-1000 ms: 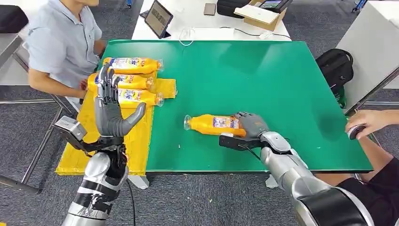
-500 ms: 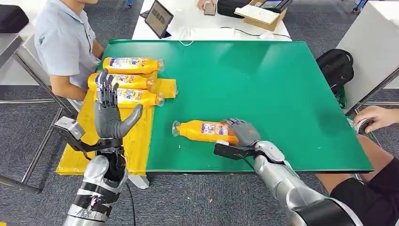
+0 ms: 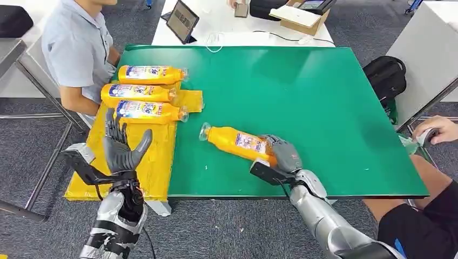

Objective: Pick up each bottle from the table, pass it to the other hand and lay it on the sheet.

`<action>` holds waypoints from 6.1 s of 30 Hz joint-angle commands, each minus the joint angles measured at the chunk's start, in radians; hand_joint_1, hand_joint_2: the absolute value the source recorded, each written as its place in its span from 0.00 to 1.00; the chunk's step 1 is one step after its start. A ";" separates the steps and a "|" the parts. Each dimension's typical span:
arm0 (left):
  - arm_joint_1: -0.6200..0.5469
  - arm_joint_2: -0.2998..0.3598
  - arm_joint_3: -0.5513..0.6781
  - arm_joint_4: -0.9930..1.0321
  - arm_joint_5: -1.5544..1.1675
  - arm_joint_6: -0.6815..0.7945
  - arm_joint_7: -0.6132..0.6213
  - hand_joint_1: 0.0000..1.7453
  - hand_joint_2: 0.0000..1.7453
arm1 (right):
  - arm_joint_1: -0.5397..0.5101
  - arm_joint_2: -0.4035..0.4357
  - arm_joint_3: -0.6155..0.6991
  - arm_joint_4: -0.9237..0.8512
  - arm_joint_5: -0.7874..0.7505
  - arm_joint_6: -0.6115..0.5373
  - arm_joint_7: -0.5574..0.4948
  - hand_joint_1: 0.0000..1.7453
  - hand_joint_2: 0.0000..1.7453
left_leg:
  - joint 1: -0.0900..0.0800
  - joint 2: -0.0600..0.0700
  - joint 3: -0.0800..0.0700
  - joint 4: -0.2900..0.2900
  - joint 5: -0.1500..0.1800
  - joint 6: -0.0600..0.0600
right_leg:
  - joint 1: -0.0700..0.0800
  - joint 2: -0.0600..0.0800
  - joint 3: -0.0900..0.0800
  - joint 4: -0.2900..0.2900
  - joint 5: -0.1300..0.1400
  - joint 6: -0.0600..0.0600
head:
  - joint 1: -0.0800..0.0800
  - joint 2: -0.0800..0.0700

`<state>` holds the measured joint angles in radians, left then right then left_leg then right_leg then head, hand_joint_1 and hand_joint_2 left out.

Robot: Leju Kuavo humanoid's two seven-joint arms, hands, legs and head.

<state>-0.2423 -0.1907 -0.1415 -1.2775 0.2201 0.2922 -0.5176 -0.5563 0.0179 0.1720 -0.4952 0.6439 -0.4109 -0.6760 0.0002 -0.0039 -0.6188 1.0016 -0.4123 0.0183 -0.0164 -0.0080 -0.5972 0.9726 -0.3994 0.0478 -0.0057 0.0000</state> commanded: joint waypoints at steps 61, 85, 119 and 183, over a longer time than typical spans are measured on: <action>-0.139 -0.044 -0.407 0.196 -0.011 -0.443 -0.022 0.00 1.00 | 0.109 0.161 0.510 -0.375 -0.474 0.064 -0.022 1.00 1.00 | 0.001 0.001 0.004 0.000 -0.002 -0.002 | 0.002 0.001 0.003 0.000 -0.002 -0.003 | 0.000 0.000; -0.146 -0.016 -0.436 0.186 0.021 -0.624 -0.037 1.00 1.00 | 0.057 0.166 0.546 -0.293 -0.448 0.120 -0.022 0.95 1.00 | 0.001 -0.001 0.002 0.000 -0.001 -0.001 | 0.001 -0.001 0.002 0.000 -0.002 -0.002 | 0.000 0.000; -0.109 -0.060 -0.239 0.186 0.312 -0.604 0.102 0.90 1.00 | 0.084 0.110 0.343 -0.431 -0.383 -0.044 -0.022 0.00 0.00 | 0.001 -0.002 0.001 0.000 -0.001 -0.001 | 0.001 -0.002 0.001 0.000 -0.002 -0.001 | 0.000 0.000; -0.390 0.102 0.012 0.928 -1.387 0.382 0.186 1.00 1.00 | 0.199 0.107 0.185 -0.646 -0.453 -0.256 -0.022 0.00 0.00 | 0.001 0.002 0.003 -0.001 -0.001 -0.001 | 0.000 0.002 0.002 0.000 -0.001 -0.002 | 0.000 0.000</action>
<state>-0.6144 -0.1122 -0.0896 -0.4903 -1.1951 0.7004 -0.2625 -0.3139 0.1404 0.3014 -1.2417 0.2091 -0.6821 -0.6992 0.0004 -0.0036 -0.6199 1.0014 -0.4119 0.0181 -0.0164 -0.0077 -0.5981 0.9731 -0.3993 0.0476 -0.0057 0.0000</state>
